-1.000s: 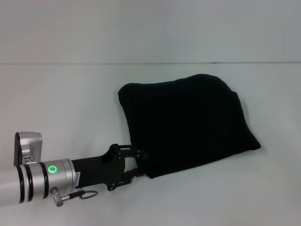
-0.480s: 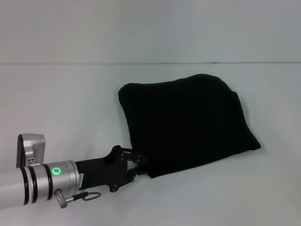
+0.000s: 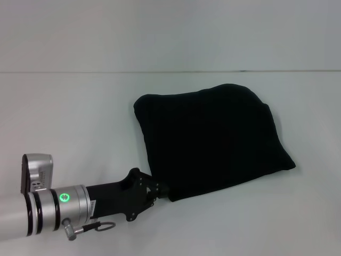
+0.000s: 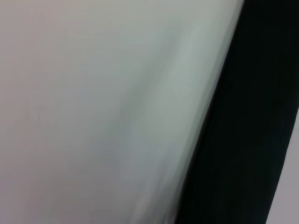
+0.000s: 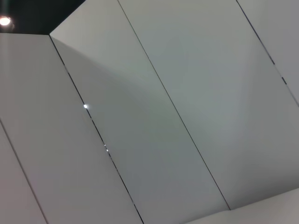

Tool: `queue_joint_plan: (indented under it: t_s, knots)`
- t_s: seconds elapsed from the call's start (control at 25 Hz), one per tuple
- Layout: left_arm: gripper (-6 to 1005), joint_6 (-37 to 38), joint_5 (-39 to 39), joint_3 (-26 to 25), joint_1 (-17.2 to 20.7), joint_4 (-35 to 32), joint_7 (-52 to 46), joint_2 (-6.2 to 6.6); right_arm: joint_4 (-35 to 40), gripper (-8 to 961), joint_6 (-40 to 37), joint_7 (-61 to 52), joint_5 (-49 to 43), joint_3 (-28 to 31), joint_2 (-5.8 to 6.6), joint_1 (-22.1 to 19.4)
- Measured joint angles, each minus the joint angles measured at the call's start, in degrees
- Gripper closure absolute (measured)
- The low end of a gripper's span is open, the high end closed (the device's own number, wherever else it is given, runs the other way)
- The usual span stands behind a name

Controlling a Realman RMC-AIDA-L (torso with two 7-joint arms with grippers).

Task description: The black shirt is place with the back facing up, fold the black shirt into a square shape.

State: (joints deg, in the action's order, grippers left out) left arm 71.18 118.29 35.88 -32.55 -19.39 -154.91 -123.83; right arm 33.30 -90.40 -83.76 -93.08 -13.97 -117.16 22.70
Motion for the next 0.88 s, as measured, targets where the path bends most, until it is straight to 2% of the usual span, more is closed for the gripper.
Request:
queue_joint_plan:
  t_s: [0.28, 0.44, 0.56, 0.64, 0.88]
  knots:
    - [907, 3.7, -0.1, -1.2, 2.8, -1.1, 3.4, -0.01, 0.0, 255, -0.2, -0.3, 0.0, 0.4, 0.00, 0.0]
    - [910, 4.4, -0.1, -1.9, 3.2, -1.3, 4.3, 0.10, 0.0, 254, -0.1, -0.5, -0.1, 0.4, 0.00, 0.1]
    - [912, 5.8, 0.1, -2.2, 3.2, -1.4, 4.7, 0.83, 0.0, 254, -0.1, -0.5, -0.3, 0.4, 0.00, 0.1]
    - [913, 5.5, 0.3, -2.4, 3.2, -1.3, 4.5, 1.02, 0.0, 254, -0.1, -0.5, -0.3, 0.4, 0.00, 0.1]
    - [876, 0.8, 0.3, -2.3, 1.8, 1.0, 4.4, 0.55, -0.4, 255, -0.1, -0.5, -0.4, 0.4, 0.01, 0.0]
